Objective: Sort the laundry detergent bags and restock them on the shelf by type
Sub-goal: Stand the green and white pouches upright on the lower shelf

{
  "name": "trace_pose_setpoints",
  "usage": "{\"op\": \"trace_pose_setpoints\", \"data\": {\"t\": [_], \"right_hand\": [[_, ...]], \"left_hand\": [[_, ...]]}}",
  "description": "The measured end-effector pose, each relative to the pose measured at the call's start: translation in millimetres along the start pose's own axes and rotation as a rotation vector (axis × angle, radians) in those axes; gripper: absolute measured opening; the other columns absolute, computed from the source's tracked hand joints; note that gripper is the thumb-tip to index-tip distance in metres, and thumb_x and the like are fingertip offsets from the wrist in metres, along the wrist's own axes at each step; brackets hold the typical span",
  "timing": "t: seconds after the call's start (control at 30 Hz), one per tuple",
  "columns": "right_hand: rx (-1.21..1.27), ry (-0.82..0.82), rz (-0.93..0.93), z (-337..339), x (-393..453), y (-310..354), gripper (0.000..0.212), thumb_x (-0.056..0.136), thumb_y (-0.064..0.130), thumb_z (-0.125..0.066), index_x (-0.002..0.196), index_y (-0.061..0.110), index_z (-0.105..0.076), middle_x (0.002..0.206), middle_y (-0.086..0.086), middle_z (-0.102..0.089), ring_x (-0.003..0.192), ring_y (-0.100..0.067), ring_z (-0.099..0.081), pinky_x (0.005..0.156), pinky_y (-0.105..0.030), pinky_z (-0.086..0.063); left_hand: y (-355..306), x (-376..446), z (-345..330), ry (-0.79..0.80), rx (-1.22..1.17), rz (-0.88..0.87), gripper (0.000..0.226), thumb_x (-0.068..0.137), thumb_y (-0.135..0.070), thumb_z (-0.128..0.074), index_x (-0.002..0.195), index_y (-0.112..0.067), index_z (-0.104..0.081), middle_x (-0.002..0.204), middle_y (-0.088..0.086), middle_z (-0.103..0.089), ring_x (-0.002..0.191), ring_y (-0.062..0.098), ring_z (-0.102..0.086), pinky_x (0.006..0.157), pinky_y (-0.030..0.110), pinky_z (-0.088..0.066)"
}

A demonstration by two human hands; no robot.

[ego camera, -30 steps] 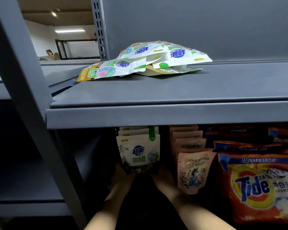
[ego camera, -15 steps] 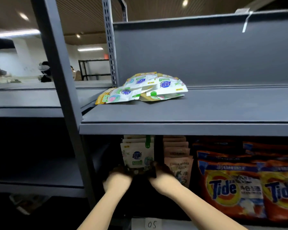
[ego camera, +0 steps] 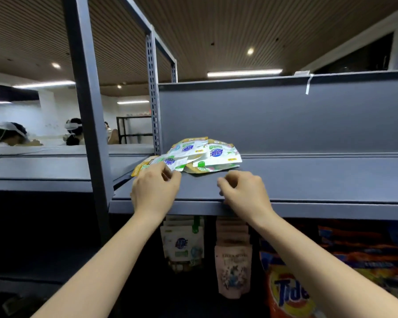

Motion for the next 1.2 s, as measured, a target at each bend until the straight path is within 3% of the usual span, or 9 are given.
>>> {"op": "trace_pose_setpoints", "data": {"t": [0.1, 0.23, 0.37, 0.43, 0.6, 0.73, 0.97, 1.07, 1.2], "right_hand": [[-0.001, 0.013, -0.131, 0.3, 38.0, -13.3, 0.023, 0.080, 0.029, -0.050, 0.066, 0.014, -0.061, 0.069, -0.004, -0.069, 0.069, -0.028, -0.066, 0.070, -0.040, -0.056], [-0.088, 0.044, -0.293, -8.3, 82.8, -30.1, 0.026, 0.083, 0.022, -0.052, 0.092, 0.001, -0.064, 0.089, -0.016, -0.068, 0.089, -0.033, -0.062, 0.075, -0.038, -0.052], [-0.114, 0.103, -0.448, -18.8, 122.3, -40.4, 0.039, 0.087, 0.027, -0.057, 0.117, 0.003, -0.050, 0.117, -0.012, -0.056, 0.092, -0.027, -0.050, 0.068, -0.029, -0.037], [-0.086, 0.127, -0.524, -22.6, 139.6, -42.9, 0.047, 0.087, 0.027, -0.059, 0.125, 0.002, -0.044, 0.115, -0.011, -0.052, 0.086, -0.022, -0.050, 0.062, -0.027, -0.036], [-0.006, 0.158, -0.648, -35.8, 169.3, -54.9, 0.033, 0.084, 0.020, -0.067, 0.107, 0.005, -0.049, 0.099, -0.011, -0.053, 0.082, -0.024, -0.049, 0.048, -0.024, -0.033], [0.307, 0.146, -0.745, -39.2, 174.1, -69.4, 0.022, 0.077, 0.000, -0.071, 0.090, 0.005, -0.053, 0.078, -0.011, -0.056, 0.062, -0.018, -0.051, 0.051, -0.025, -0.041], [0.121, 0.071, -0.662, -32.7, 172.5, -66.8, 0.022, 0.079, -0.002, -0.059, 0.068, 0.007, -0.043, 0.068, -0.011, -0.048, 0.055, -0.022, -0.046, 0.062, -0.030, -0.045], [0.072, -0.051, -0.615, -20.3, 166.3, -58.9, 0.006, 0.078, 0.001, -0.054, 0.076, 0.004, -0.050, 0.081, -0.012, -0.055, 0.072, -0.029, -0.059, 0.075, -0.036, -0.056], [0.119, -0.275, -0.518, 0.5, 151.4, -52.5, 0.029, 0.082, 0.002, -0.046, 0.109, 0.006, -0.054, 0.110, -0.012, -0.059, 0.097, -0.031, -0.057, 0.083, -0.039, -0.051]], "left_hand": [[4.9, 34.4, -22.5, 0.168, 0.077, 0.029, 0.012, 0.085, -0.031, -0.053, 0.089, -0.022, -0.060, 0.101, -0.002, -0.064, 0.098, 0.024, -0.053, 0.074, 0.032, -0.039], [5.6, 71.9, -54.8, 0.364, 0.198, 0.013, 0.034, 0.090, -0.031, -0.048, 0.123, -0.025, -0.055, 0.130, 0.004, -0.053, 0.120, 0.027, -0.043, 0.092, 0.038, -0.041], [1.6, 105.8, -92.0, 0.491, 0.264, -0.001, 0.046, 0.090, -0.028, -0.045, 0.136, -0.028, -0.044, 0.140, 0.005, -0.045, 0.129, 0.030, -0.035, 0.097, 0.037, -0.037], [0.6, 120.2, -110.5, 0.546, 0.267, 0.025, 0.051, 0.088, -0.026, -0.045, 0.139, -0.028, -0.040, 0.142, 0.005, -0.043, 0.133, 0.029, -0.031, 0.100, 0.038, -0.037], [9.0, 140.9, -147.6, 0.688, 0.336, 0.081, 0.055, 0.089, -0.033, -0.041, 0.143, -0.027, -0.032, 0.140, 0.006, -0.043, 0.129, 0.030, -0.036, 0.100, 0.044, -0.041], [13.1, 145.7, -158.7, 0.624, 0.441, 0.048, 0.045, 0.095, -0.032, -0.037, 0.139, -0.029, -0.040, 0.142, 0.005, -0.043, 0.138, 0.028, -0.024, 0.105, 0.042, -0.031], [7.3, 144.9, -162.8, 0.366, 0.546, -0.101, 0.042, 0.095, -0.021, -0.027, 0.111, -0.034, -0.064, 0.113, -0.003, -0.063, 0.117, 0.022, -0.043, 0.096, 0.041, -0.026], [-6.7, 139.0, -154.9, 0.253, 0.587, -0.227, 0.038, 0.093, -0.021, -0.031, 0.094, -0.029, -0.069, 0.096, -0.005, -0.068, 0.099, 0.022, -0.051, 0.092, 0.040, -0.027], [-26.1, 125.3, -140.1, 0.237, 0.618, -0.383, 0.029, 0.093, -0.016, -0.035, 0.081, -0.021, -0.060, 0.086, 0.000, -0.069, 0.073, 0.022, -0.053, 0.088, 0.036, -0.027]]}}
Point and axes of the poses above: each hand's wrist, its own x-axis towards the middle knuckle, its own z-axis out of the back of the hand, y = z × x, the point moved 1 cm from there along x, towards the middle knuckle
